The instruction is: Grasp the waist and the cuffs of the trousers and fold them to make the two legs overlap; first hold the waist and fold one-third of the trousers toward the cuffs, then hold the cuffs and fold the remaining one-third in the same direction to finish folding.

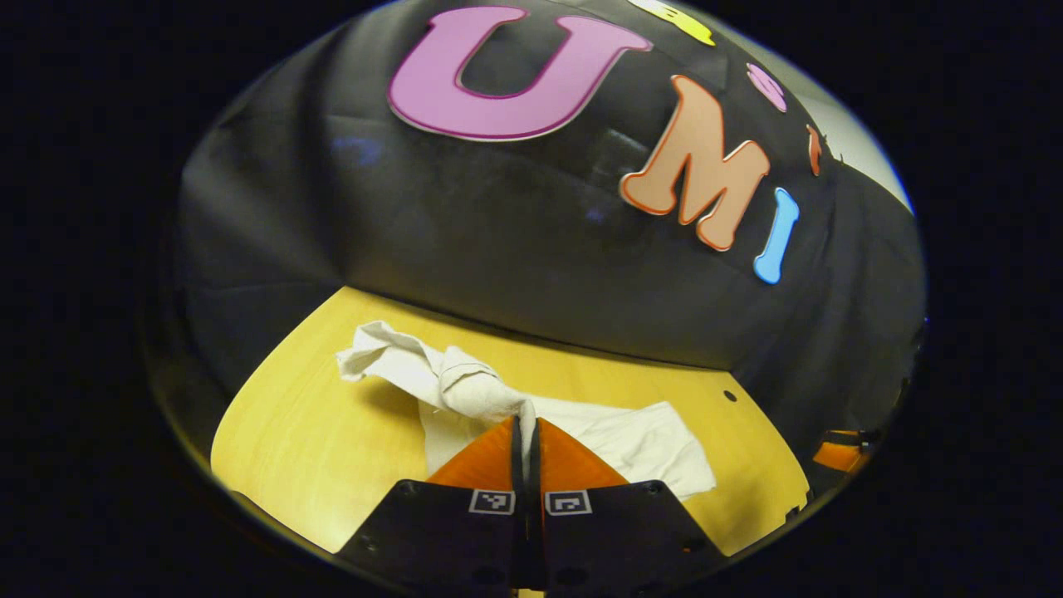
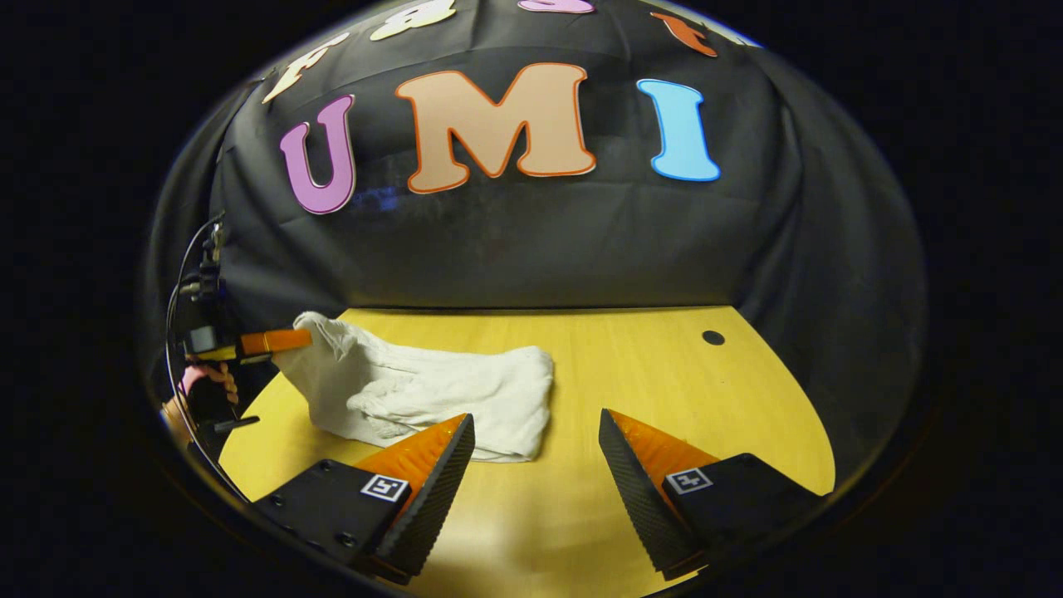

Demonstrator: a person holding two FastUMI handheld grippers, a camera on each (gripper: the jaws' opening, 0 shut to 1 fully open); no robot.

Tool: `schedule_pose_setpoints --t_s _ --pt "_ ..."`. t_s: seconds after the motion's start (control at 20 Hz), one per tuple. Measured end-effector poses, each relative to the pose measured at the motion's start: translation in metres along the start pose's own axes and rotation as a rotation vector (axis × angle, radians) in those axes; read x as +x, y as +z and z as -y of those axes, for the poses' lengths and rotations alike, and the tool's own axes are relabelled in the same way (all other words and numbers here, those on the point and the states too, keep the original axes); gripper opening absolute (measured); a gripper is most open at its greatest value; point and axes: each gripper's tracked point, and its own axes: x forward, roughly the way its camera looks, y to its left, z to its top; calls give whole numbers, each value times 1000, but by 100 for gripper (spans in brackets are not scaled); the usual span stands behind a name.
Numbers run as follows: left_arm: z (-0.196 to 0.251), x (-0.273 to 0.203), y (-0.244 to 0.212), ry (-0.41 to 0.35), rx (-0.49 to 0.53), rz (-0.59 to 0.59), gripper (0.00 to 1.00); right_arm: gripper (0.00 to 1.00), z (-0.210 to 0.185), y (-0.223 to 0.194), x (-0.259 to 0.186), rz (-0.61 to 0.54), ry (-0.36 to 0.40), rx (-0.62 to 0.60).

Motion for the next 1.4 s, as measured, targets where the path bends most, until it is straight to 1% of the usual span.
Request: schedule_pose_setpoints --t_s 0.2,0.3,0.4,0.45,0.5,0.6,0.65,0.7,0.75,0.8,0.9,0.95,1.0,1.05,1.1,1.15,1.3,1.4 --pt "83 9 7 -74 106 4 0 97 42 -6 -19 -3 -20 -17" --pt "122 14 0 -107 160 -19 0 97 58 -9 -26 -4 -27 -24" --pt "152 18 -18 -121 213 -55 0 96 67 -8 -34 3 -25 -7" --pt "165 22 -29 -129 224 -70 0 96 69 -8 -37 7 -19 6" --pt "175 26 -40 -133 231 -85 0 92 72 -8 -40 8 -14 16" --pt "182 38 -64 -135 242 -120 0 92 78 -12 -42 2 -10 23" --pt "188 43 -79 -140 238 -141 1 96 81 -15 -43 -1 -8 25" --pt "193 44 -93 -150 228 -157 1 92 83 -16 -44 -5 -6 29" --pt "196 42 -107 -156 219 -181 5 97 85 -18 -45 -9 -6 32" --pt "196 44 -119 -152 218 -199 6 97 86 -19 -46 -10 -6 35" --pt "200 41 -142 -171 209 -234 24 97 86 -18 -49 -6 -4 44" --pt "202 37 -146 -171 207 -240 43 97 84 -17 -50 -2 -2 49" --pt "199 34 -148 -155 216 -235 62 92 81 -16 -50 0 0 53" --pt "194 29 -145 -142 227 -232 81 97 78 -15 -50 3 4 56" --pt "191 21 -141 -122 235 -218 100 92 73 -13 -52 9 10 61" --pt "186 20 -136 -107 238 -201 96 96 67 -12 -52 16 17 64" --pt "168 -5 -117 -70 209 -157 96 96 45 -5 -57 43 48 66" --pt "146 -29 -102 -33 201 -123 96 96 29 -1 -58 66 71 57"
